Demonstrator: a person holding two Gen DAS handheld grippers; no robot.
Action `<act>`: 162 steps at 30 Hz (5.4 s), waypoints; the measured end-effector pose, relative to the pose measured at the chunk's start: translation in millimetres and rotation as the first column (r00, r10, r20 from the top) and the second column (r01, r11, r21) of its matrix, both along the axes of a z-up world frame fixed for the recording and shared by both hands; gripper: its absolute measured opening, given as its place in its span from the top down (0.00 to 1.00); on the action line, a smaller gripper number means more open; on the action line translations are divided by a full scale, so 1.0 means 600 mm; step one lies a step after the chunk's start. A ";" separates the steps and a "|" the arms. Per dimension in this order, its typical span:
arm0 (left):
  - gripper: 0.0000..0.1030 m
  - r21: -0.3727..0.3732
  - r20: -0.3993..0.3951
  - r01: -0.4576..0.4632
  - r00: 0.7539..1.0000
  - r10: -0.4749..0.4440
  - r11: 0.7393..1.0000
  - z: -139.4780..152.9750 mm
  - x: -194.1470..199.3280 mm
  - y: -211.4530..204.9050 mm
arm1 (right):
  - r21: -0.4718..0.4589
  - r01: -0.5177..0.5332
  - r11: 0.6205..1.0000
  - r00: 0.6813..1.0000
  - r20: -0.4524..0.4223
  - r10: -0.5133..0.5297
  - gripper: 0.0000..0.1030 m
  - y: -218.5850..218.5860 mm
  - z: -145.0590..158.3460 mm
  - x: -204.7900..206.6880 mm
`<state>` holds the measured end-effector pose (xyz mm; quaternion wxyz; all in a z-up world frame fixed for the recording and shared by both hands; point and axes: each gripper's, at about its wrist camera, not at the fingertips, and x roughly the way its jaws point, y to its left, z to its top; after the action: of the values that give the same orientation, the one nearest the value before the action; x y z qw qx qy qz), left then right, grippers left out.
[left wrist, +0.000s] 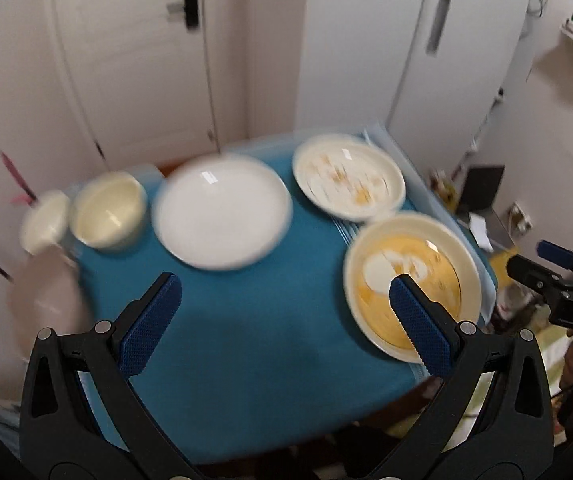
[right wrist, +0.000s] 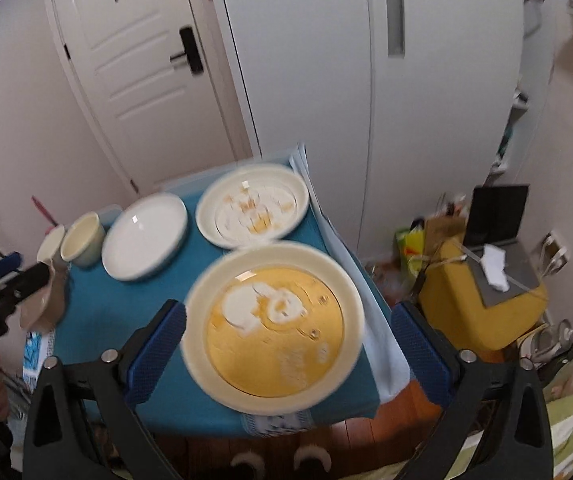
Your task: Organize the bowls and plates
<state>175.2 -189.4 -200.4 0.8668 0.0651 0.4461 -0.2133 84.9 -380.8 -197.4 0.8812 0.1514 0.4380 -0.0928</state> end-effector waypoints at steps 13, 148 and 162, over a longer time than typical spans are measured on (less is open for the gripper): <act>0.28 0.015 -0.260 -0.087 0.962 0.088 0.996 -0.199 0.022 -0.104 | 0.225 -0.234 0.946 0.954 -0.131 0.268 0.48 -0.114 -0.172 0.057; 0.01 -0.122 -0.040 -0.367 0.930 0.365 0.922 0.055 0.144 0.170 | -0.068 -0.509 0.858 0.856 0.062 0.513 0.00 0.122 0.084 0.307; 0.04 -0.127 -0.395 -0.520 0.808 0.438 0.845 -0.142 0.244 0.165 | 0.114 -0.768 0.630 0.604 -0.197 0.772 0.24 0.145 -0.110 0.497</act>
<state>321.5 -90.3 -285.6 0.8000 -0.1899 0.5674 -0.0444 383.3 -294.0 -263.2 0.7778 -0.0556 0.5587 0.2824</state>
